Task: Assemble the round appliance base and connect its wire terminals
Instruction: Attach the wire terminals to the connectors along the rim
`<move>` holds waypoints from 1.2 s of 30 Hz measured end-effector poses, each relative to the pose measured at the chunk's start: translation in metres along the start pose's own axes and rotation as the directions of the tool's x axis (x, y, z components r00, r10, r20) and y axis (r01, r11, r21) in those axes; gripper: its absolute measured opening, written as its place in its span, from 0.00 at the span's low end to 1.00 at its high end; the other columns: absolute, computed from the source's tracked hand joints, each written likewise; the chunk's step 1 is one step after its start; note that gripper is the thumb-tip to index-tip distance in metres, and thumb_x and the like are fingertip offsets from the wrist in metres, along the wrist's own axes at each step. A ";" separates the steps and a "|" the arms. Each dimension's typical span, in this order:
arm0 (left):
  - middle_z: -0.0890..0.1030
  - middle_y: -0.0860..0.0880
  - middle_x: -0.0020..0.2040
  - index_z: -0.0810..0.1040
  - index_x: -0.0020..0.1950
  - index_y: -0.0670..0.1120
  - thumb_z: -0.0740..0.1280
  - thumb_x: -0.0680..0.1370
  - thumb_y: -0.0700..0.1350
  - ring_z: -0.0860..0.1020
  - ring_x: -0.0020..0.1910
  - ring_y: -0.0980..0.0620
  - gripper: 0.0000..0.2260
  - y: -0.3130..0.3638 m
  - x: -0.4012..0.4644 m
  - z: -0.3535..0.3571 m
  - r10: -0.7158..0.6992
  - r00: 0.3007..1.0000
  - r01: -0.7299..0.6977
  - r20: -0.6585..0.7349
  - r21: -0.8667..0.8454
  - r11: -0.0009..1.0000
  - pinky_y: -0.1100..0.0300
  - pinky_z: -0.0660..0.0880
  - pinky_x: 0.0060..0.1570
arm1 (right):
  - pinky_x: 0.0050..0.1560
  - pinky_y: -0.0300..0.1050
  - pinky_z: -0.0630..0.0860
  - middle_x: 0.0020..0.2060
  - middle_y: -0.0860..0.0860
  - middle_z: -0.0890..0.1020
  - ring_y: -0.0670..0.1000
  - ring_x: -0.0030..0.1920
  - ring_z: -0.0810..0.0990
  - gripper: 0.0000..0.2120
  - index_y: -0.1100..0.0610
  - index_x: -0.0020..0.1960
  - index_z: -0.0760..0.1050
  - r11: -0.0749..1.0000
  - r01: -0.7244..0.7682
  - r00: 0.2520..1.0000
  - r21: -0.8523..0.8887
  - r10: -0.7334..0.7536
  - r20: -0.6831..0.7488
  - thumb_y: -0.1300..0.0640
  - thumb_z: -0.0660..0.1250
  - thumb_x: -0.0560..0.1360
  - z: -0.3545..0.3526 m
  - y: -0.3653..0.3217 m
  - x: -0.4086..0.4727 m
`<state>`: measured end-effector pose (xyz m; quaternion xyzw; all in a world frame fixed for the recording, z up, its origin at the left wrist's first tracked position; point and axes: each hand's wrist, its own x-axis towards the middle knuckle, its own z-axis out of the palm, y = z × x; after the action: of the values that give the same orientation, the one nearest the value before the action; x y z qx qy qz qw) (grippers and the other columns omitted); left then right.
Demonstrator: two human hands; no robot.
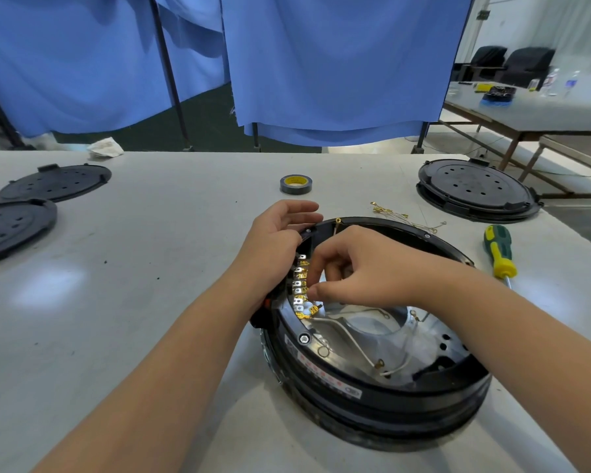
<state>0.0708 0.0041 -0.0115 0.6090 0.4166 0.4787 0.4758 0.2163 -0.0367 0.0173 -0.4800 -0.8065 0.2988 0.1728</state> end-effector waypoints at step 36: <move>0.82 0.51 0.49 0.77 0.53 0.47 0.53 0.72 0.24 0.80 0.48 0.59 0.23 0.003 -0.003 0.003 -0.006 0.999 0.006 -0.046 0.001 1.000 0.73 0.75 0.36 | 0.25 0.30 0.66 0.18 0.44 0.74 0.41 0.22 0.71 0.06 0.57 0.35 0.78 0.993 -0.024 0.996 -0.117 0.015 -0.083 0.59 0.70 0.71 0.009 -0.016 -0.002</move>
<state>0.0732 0.0005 -0.0092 0.5968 0.4294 0.4910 0.4672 0.2015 -0.0468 0.0207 -0.5090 -0.8103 0.2326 0.1742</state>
